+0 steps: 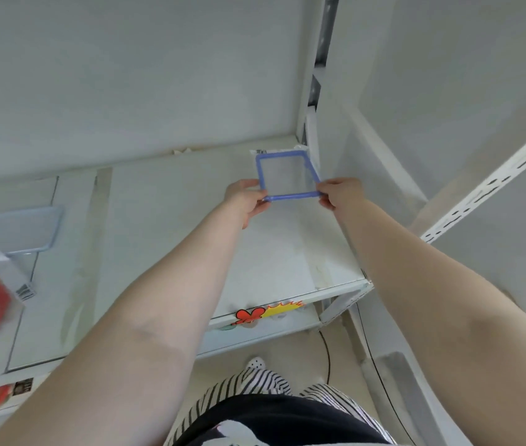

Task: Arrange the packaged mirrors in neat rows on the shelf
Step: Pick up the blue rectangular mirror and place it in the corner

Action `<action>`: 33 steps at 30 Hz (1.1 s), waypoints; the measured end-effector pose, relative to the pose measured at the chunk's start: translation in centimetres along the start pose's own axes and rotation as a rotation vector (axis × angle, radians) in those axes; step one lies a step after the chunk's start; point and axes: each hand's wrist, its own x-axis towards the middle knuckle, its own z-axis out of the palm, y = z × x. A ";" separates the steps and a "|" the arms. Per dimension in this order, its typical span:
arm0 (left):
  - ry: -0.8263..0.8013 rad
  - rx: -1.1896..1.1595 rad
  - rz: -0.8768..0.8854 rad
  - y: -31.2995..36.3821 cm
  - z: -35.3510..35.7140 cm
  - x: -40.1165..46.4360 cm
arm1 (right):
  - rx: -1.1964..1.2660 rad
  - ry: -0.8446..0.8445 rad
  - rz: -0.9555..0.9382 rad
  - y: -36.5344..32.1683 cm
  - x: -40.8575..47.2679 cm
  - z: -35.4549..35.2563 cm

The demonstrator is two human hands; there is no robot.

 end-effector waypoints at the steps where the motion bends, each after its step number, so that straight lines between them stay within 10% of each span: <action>1: -0.006 -0.018 0.000 0.1 0.1 0.6 | 0.011 -0.009 -0.001 0.1 0.7 0.0; 33: 0.405 0.481 0.311 -6.2 2.4 14.5 | -0.449 0.034 -0.216 5.2 13.6 3.8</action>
